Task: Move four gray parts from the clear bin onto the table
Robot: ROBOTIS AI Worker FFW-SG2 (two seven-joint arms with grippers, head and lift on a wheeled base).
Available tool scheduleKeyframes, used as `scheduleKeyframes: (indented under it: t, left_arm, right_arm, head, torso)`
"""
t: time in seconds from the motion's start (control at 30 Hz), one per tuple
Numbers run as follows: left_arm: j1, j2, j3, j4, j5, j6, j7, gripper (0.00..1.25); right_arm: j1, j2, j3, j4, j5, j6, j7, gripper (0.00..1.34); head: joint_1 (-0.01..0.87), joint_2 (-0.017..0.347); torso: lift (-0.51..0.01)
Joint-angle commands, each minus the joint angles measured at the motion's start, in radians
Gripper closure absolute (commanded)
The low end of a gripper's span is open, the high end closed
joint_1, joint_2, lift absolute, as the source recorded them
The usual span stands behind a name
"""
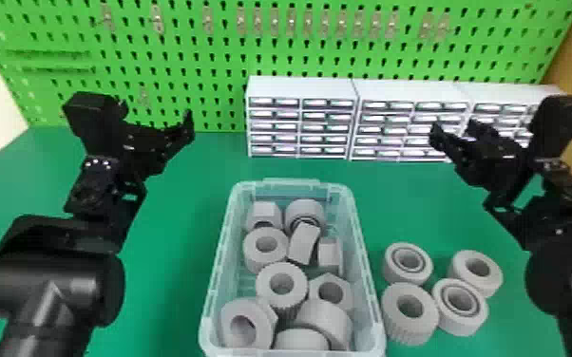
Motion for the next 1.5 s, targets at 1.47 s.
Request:
scheduleKeyframes:
  t: [1.47]
  left_arm:
    - [-0.008, 0.010, -0.012, -0.005, -0.017, 0.000, 0.000, 0.13]
  right_arm:
    - [-0.010, 0.001, 0.039, 0.002, 0.016, -0.018, 0.000, 0.51]
  head:
    - [0.678, 0.034]
  torso:
    - [-0.050]
